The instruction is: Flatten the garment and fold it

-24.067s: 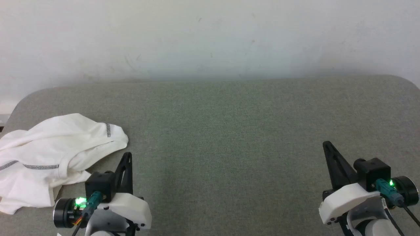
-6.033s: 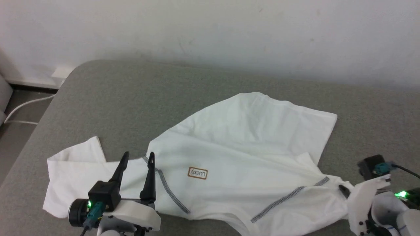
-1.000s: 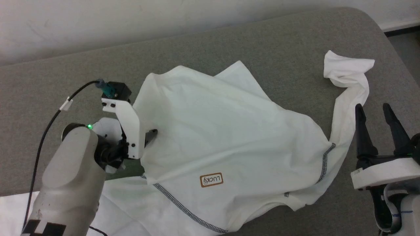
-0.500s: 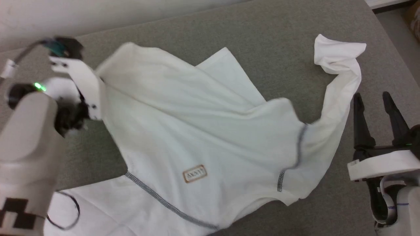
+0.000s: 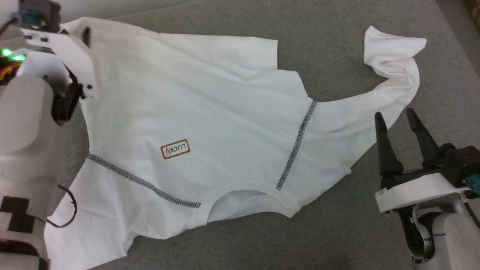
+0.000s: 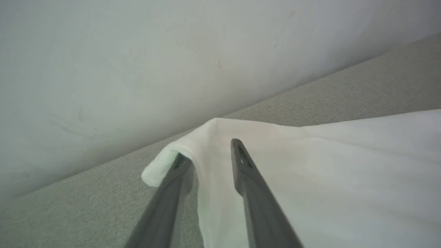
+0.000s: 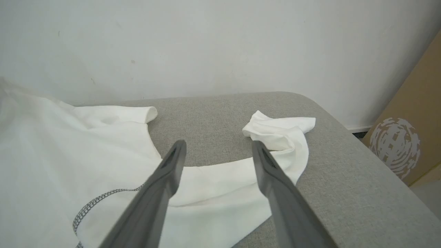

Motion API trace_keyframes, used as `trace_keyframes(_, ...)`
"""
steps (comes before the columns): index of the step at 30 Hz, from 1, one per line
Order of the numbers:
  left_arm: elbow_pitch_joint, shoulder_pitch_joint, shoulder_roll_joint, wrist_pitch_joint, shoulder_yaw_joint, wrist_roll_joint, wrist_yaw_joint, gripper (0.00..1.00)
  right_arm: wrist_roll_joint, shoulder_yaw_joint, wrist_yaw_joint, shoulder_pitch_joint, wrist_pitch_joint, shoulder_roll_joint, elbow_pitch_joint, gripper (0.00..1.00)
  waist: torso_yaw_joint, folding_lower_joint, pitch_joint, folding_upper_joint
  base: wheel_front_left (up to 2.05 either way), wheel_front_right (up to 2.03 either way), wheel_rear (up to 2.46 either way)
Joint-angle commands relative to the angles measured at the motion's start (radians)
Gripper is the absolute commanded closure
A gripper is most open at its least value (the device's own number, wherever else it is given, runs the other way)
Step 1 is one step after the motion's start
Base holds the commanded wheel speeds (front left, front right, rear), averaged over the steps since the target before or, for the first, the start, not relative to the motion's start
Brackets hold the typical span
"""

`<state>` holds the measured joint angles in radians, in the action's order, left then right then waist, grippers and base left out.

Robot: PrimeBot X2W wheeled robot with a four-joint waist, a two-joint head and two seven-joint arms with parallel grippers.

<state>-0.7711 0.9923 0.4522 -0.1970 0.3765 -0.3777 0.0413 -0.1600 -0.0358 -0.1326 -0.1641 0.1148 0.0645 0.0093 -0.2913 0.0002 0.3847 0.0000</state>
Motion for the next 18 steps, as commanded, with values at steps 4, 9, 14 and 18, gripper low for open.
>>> trace_keyframes(4, -0.041, -0.021, -0.025, 0.120, 0.016, 0.011, 0.015, 0.00, -0.009, 0.013, 0.002, -0.007, -0.016, 0.011, 0.028, 0.00, 0.032, -0.0002, -0.033, 0.0000, 0.00, 0.00, 0.00)
trace_keyframes(9, -0.057, -0.056, -0.057, 0.319, -0.002, -0.007, 0.019, 0.00, -0.016, 0.015, 0.002, 0.015, -0.048, 0.041, 0.053, 0.00, 0.080, -0.0002, -0.117, 0.0000, 0.00, 0.00, 0.00)
trace_keyframes(14, -0.008, -0.145, -0.094, 0.436, -0.021, -0.031, 0.012, 0.00, -0.032, 0.022, 0.002, 0.065, -0.105, 0.080, 0.065, 0.00, 0.137, -0.0002, -0.216, 0.0000, 0.00, 0.00, 0.00)
trace_keyframes(18, 0.105, -0.270, -0.117, 0.455, -0.051, -0.054, -0.010, 0.00, -0.050, 0.028, 0.002, 0.117, -0.160, 0.112, 0.059, 0.00, 0.188, -0.0002, -0.277, 0.0000, 0.00, 0.00, 0.00)
